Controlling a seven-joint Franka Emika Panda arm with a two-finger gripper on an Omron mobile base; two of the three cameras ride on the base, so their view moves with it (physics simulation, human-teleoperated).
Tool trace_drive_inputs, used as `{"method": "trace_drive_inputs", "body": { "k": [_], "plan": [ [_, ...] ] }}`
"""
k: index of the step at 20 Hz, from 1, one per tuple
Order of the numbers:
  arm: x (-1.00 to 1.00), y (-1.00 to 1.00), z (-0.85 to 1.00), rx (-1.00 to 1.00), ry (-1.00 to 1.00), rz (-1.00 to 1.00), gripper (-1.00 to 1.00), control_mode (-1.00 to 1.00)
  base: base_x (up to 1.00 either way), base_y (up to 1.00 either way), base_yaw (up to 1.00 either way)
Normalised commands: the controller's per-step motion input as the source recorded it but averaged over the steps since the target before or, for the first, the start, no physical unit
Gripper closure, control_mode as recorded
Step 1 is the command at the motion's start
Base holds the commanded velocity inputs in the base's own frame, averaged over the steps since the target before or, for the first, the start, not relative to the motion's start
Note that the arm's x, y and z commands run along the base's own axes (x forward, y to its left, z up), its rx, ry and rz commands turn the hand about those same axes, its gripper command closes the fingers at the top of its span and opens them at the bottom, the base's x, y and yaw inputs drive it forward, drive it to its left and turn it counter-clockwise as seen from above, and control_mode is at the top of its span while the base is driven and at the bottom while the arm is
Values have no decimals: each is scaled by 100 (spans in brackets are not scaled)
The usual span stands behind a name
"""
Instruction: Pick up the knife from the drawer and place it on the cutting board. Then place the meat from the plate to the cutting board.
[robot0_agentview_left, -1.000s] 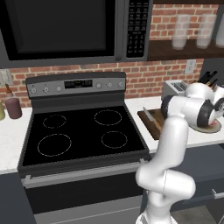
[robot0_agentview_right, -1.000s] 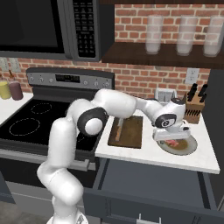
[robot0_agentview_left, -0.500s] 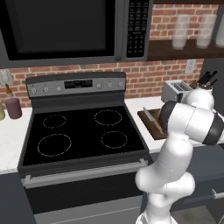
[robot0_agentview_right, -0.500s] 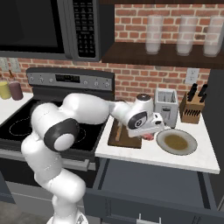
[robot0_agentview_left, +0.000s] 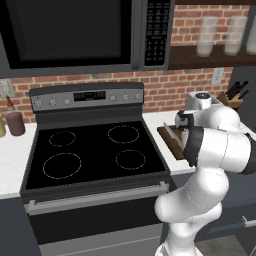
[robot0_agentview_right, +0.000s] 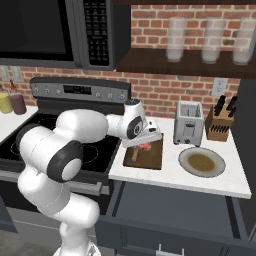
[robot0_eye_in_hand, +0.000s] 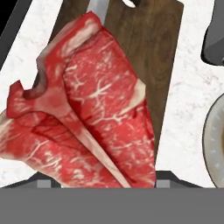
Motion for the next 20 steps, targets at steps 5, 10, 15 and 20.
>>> {"method": "trace_drive_inputs", "body": {
  "k": [5,10,15,20],
  "plan": [
    [86,0,-24,0,2,-9,100,-100,0,0,0],
    [47,-8,-28,0,0,-3,100,-100,0,0,0],
    [26,-20,-19,5,0,-1,-100,-100,0,0,0],
    [7,-27,-2,5,0,0,-100,-100,0,0,0]
  ]
}}
